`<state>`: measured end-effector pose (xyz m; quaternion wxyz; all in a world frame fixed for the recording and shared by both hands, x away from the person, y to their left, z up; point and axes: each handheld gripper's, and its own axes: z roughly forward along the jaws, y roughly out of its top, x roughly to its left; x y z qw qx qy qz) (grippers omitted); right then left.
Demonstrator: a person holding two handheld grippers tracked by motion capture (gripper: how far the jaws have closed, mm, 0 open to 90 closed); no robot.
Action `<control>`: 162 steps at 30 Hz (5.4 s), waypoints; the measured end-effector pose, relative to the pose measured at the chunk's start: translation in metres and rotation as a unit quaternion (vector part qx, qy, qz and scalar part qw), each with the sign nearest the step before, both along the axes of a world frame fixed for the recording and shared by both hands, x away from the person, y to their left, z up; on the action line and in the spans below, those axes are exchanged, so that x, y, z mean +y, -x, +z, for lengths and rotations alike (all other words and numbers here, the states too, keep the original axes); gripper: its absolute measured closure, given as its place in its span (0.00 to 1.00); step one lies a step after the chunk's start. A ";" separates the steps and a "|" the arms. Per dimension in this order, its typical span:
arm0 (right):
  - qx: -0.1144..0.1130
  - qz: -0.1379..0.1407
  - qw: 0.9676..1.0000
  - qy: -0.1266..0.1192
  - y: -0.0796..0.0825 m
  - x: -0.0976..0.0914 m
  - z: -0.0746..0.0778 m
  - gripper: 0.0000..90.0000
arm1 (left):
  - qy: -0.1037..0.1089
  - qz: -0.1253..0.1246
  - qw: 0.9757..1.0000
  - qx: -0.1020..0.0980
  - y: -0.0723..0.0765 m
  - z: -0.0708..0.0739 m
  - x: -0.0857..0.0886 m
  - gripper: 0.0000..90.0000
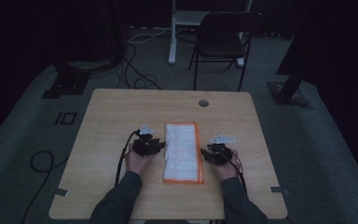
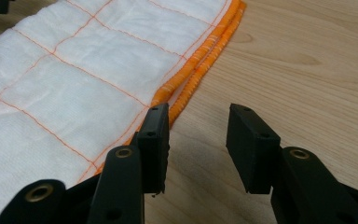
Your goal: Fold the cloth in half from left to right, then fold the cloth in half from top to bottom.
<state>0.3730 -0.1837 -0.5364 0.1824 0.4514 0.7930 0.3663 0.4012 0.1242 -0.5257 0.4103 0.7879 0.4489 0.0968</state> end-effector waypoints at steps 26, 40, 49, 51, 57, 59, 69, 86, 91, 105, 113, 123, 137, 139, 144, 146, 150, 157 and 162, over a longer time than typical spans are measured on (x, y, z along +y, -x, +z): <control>0.002 -0.002 1.000 -0.016 -0.023 0.022 0.003 0.66 | 0.001 0.025 0.999 0.028 -0.016 -0.008 -0.016 0.64; 0.020 -0.039 0.999 -0.019 -0.063 0.032 0.001 0.77 | 0.006 0.045 0.998 0.038 -0.033 -0.012 -0.021 0.64; 0.034 -0.056 0.998 -0.019 -0.075 0.032 -0.003 0.72 | 0.001 0.054 0.998 0.043 -0.044 -0.011 -0.027 0.66; 0.034 -0.054 0.998 -0.016 -0.075 0.032 -0.003 0.74 | 0.001 0.052 0.997 0.048 -0.045 -0.011 -0.027 0.70; 0.032 -0.043 0.998 -0.017 -0.073 0.036 -0.004 0.89 | -0.005 0.040 0.998 0.053 -0.048 -0.011 -0.032 0.85; 0.038 -0.041 0.998 -0.028 -0.074 0.035 -0.004 0.93 | -0.003 0.038 0.998 0.056 -0.048 -0.012 -0.032 0.90; 0.015 -0.043 0.998 -0.044 -0.070 0.033 0.002 0.96 | -0.001 0.033 0.998 0.051 -0.049 -0.008 -0.030 0.96; -0.006 -0.010 0.998 -0.064 -0.049 0.022 0.026 0.96 | 0.013 -0.002 1.000 0.012 -0.022 0.025 -0.024 0.95; -0.008 0.004 0.998 -0.060 -0.037 0.022 0.030 0.96 | 0.019 -0.008 1.000 0.009 -0.011 0.028 -0.021 0.95; -0.004 0.026 0.998 -0.057 -0.005 0.018 0.026 0.95 | 0.020 -0.039 0.999 0.017 0.022 0.025 -0.020 0.95; 0.000 0.037 0.998 -0.055 0.014 0.015 0.025 0.95 | 0.029 -0.045 0.998 0.025 0.036 0.023 -0.019 0.95; 0.017 0.054 0.998 -0.040 0.038 0.013 0.014 0.94 | 0.007 -0.059 0.997 0.041 0.061 0.008 -0.020 0.94; 0.045 0.066 0.997 0.005 0.057 0.022 0.000 0.61 | -0.052 -0.067 0.996 0.036 0.083 -0.006 -0.024 0.71; 0.044 0.064 0.997 0.005 0.056 0.023 -0.001 0.62 | -0.048 -0.067 0.996 0.032 0.083 -0.008 -0.023 0.72; 0.035 0.058 0.998 0.007 0.050 0.025 -0.002 0.63 | -0.058 -0.056 0.996 0.025 0.074 -0.008 -0.023 0.73; 0.033 0.054 0.998 0.005 0.047 0.027 -0.003 0.63 | -0.061 -0.047 0.997 0.021 0.068 -0.008 -0.022 0.73; 0.033 0.050 0.998 0.004 0.039 0.031 -0.002 0.62 | -0.062 -0.028 0.997 0.021 0.056 -0.008 -0.020 0.73; 0.028 0.047 0.998 -0.017 0.038 0.026 0.007 0.57 | -0.041 -0.032 0.999 0.005 0.056 0.006 -0.014 0.65; 0.010 0.030 0.999 -0.031 0.035 0.021 0.016 0.57 | -0.023 -0.030 0.999 -0.009 0.053 0.019 -0.010 0.63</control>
